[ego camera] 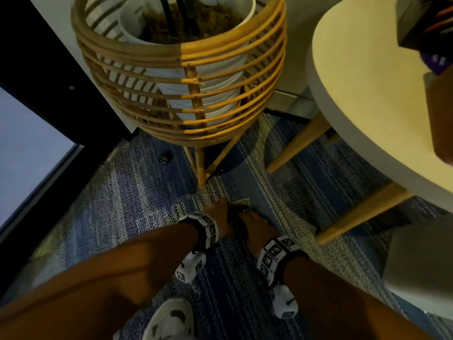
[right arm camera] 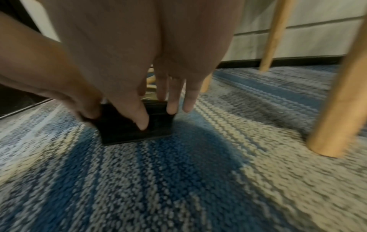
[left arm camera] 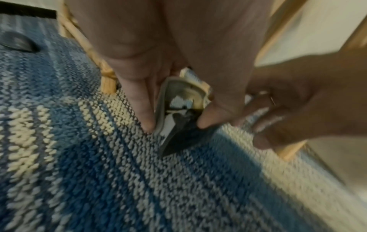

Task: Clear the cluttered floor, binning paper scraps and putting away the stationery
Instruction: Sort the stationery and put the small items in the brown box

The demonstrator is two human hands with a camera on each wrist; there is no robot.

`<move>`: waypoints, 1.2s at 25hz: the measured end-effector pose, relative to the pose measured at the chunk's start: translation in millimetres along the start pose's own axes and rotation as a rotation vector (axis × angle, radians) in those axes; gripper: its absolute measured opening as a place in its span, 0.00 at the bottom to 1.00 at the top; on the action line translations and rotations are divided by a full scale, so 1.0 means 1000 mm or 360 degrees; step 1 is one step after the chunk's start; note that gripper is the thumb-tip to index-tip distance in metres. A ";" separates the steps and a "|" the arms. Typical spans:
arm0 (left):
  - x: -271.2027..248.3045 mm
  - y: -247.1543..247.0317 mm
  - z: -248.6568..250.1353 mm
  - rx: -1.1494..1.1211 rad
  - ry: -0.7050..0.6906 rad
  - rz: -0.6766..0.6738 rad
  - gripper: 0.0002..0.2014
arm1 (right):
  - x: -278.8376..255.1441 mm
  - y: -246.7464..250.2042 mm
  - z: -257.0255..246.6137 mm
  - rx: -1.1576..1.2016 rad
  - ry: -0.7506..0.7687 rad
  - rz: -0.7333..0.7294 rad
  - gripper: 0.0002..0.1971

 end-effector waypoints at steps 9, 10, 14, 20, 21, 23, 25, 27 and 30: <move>-0.065 0.033 0.028 -0.0480 -0.0513 0.0039 0.28 | -0.060 0.071 0.008 0.0558 0.0151 0.0166 0.58; -0.082 0.042 0.040 -0.0556 -0.0621 0.0096 0.29 | -0.075 0.088 0.000 0.0564 0.0240 0.0274 0.57; -0.156 0.090 0.092 -0.0652 -0.0967 0.0383 0.32 | -0.163 0.158 -0.033 0.0396 0.0593 0.0700 0.46; -0.276 0.153 0.188 -0.0586 -0.1613 0.0709 0.33 | -0.307 0.242 -0.067 0.0329 0.0952 0.1236 0.45; -0.296 0.161 0.201 -0.0583 -0.1704 0.0731 0.33 | -0.328 0.252 -0.072 0.0314 0.0986 0.1314 0.43; -0.332 0.172 0.222 -0.0552 -0.1856 0.0764 0.33 | -0.368 0.267 -0.080 0.0250 0.1026 0.1431 0.39; -0.366 0.178 0.237 -0.0486 -0.2007 0.0808 0.33 | -0.403 0.276 -0.088 0.0152 0.1072 0.1503 0.38; -0.393 0.182 0.254 -0.0423 -0.2144 0.0887 0.33 | -0.438 0.288 -0.091 -0.0026 0.1082 0.1586 0.39; -0.409 0.193 0.281 -0.0300 -0.2149 0.1132 0.37 | -0.470 0.318 -0.077 -0.0230 0.0988 0.1734 0.37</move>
Point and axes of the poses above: each hand's wrist, its own x-axis towards the middle knuckle, its own y-axis out of the back of the hand, z = x × y, the point moved 6 cm from there along x, towards the middle knuckle, and after that the axes turned 7 degrees about -z, right-handed, at the moved point
